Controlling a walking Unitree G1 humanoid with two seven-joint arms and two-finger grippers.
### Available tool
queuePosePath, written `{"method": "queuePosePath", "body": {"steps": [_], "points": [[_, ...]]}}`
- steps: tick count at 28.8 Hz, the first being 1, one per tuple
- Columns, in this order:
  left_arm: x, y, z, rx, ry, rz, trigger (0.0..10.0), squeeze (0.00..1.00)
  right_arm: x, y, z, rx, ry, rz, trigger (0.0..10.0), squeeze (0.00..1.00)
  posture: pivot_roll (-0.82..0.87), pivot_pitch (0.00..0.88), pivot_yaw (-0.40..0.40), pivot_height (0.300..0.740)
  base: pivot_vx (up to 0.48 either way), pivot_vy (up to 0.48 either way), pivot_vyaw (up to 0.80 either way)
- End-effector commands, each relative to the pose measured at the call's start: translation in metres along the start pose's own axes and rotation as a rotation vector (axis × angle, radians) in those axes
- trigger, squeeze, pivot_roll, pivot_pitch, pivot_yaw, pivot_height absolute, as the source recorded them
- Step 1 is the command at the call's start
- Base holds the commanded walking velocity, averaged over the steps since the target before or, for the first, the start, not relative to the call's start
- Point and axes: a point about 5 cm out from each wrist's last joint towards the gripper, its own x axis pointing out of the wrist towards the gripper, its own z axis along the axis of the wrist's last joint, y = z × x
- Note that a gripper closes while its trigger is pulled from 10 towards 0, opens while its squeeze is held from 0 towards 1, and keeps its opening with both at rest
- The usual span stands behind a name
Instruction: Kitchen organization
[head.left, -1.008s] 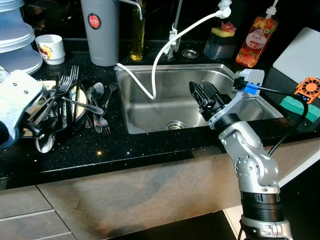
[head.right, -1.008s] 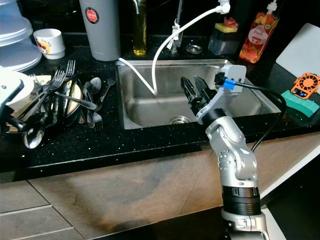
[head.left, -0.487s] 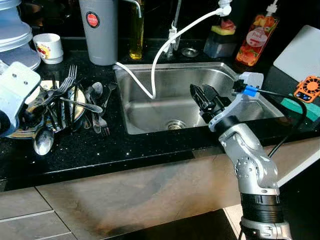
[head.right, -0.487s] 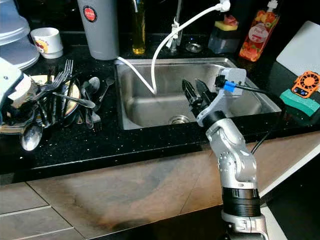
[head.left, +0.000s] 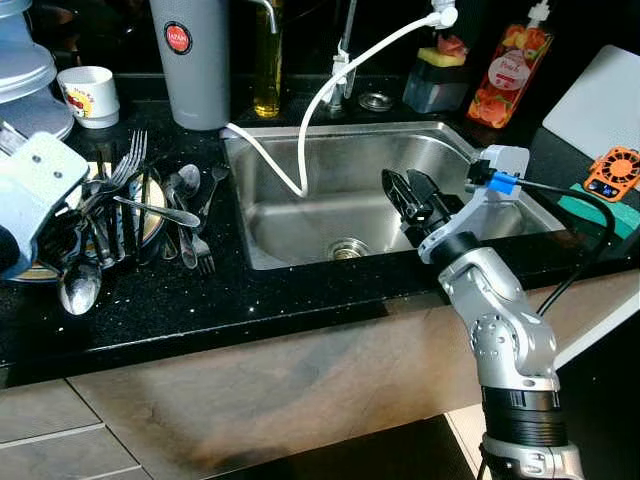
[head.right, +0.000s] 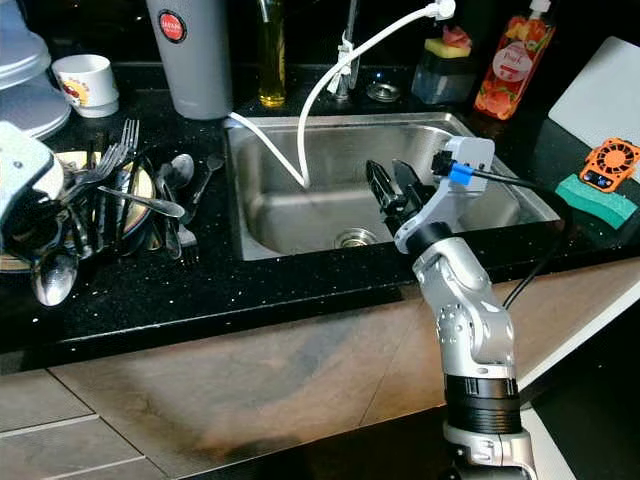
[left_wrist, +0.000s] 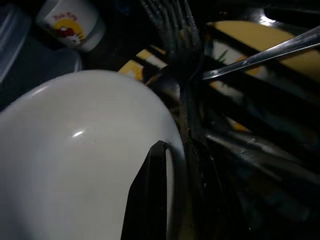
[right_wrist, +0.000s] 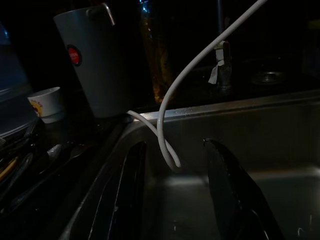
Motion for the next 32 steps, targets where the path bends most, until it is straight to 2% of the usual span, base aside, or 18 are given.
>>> {"method": "queuePosePath", "body": {"steps": [1,2,3,8,9,10,11,12,15,16,17,19,20,21,25,27,29,32], "points": [[-0.003,0.005,0.003,0.073,0.007,0.025,10.0,0.9,-0.002,-0.003,0.005,-0.007,-0.024,-0.015,10.0,0.0,0.14,0.051,-0.066,0.74,0.0,0.0,0.0],[-0.003,0.005,0.003,0.073,0.007,0.025,10.0,0.9,-0.002,-0.003,0.005,-0.007,-0.024,-0.015,10.0,0.0,0.14,0.051,-0.066,0.74,0.0,0.0,0.0],[-0.003,0.006,0.004,0.071,0.005,0.036,10.0,1.0,-0.002,-0.003,0.005,-0.007,-0.024,-0.015,10.0,0.0,0.14,0.051,-0.067,0.74,0.0,0.0,0.0],[-0.007,0.013,0.007,0.13,0.016,0.054,10.0,1.0,-0.001,-0.002,0.004,-0.006,-0.024,-0.013,10.0,0.0,0.14,0.052,-0.067,0.74,0.0,0.0,0.0],[-0.009,0.015,0.007,0.147,0.024,0.053,10.0,0.81,-0.001,-0.002,0.004,-0.006,-0.024,-0.013,10.0,0.0,0.14,0.053,-0.066,0.74,0.0,0.0,0.0],[-0.01,0.016,0.007,0.158,0.028,0.05,10.0,0.43,-0.001,-0.002,0.004,-0.005,-0.023,-0.014,10.0,0.0,0.14,0.053,-0.066,0.74,0.0,0.0,0.0],[-0.01,0.016,0.007,0.158,0.028,0.05,10.0,0.43,-0.001,-0.002,0.004,-0.005,-0.023,-0.014,10.0,0.0,0.14,0.053,-0.066,0.74,0.0,0.0,0.0],[-0.015,0.02,0.005,0.216,0.047,0.033,10.0,0.0,-0.001,-0.002,0.004,-0.003,-0.024,-0.015,10.0,0.0,0.14,0.054,-0.064,0.74,0.0,0.0,0.0],[-0.019,0.024,0.003,0.251,0.068,0.025,10.0,0.0,-0.002,-0.002,0.003,-0.002,-0.023,-0.015,10.0,0.0,0.15,0.056,-0.06,0.74,0.0,0.0,0.0],[-0.021,0.026,-0.003,0.286,0.098,0.008,10.0,0.0,-0.002,0.001,0.002,0.018,-0.007,0.027,10.0,0.0,0.15,0.056,-0.057,0.74,0.0,0.0,0.0],[-0.021,0.026,-0.003,0.286,0.098,0.008,10.0,0.0,-0.002,0.001,0.002,0.018,-0.007,0.027,10.0,0.0,0.15,0.056,-0.057,0.74,0.0,0.0,0.0],[-0.023,0.026,-0.007,0.3,0.12,-0.019,10.0,0.0,-0.007,0.019,0.003,0.066,0.021,0.215,10.0,0.0,0.15,0.056,-0.057,0.74,0.0,0.0,0.0],[-0.023,0.025,-0.007,0.301,0.119,-0.029,10.0,0.0,-0.01,0.025,0.005,0.049,0.025,0.281,10.0,0.0,0.15,0.056,-0.057,0.74,0.0,0.0,0.0],[-0.023,0.025,-0.007,0.301,0.119,-0.029,10.0,0.0,-0.01,0.025,0.005,0.049,0.025,0.281,10.0,0.0,0.15,0.056,-0.057,0.74,0.0,0.0,0.0],[-0.023,0.022,-0.008,0.308,0.119,-0.045,10.0,0.0,-0.013,0.041,0.004,-0.031,0.066,0.439,10.0,0.0,0.15,0.056,-0.057,0.74,0.0,0.0,0.0],[-0.024,0.022,-0.009,0.31,0.122,-0.048,10.0,0.0,-0.014,0.044,0.003,-0.039,0.082,0.479,10.0,0.0,0.15,0.056,-0.057,0.74,0.0,0.0,0.0],[-0.024,0.022,-0.012,0.326,0.133,-0.061,10.0,0.0,-0.016,0.053,0.001,-0.082,0.11,0.582,10.0,0.0,0.15,0.043,-0.055,0.74,0.0,0.0,0.0],[-0.023,0.025,-0.016,0.356,0.154,-0.057,10.0,0.0,-0.017,0.059,-0.002,-0.119,0.141,0.663,10.0,0.0,0.15,0.043,-0.055,0.74,0.0,0.0,0.0]]}}
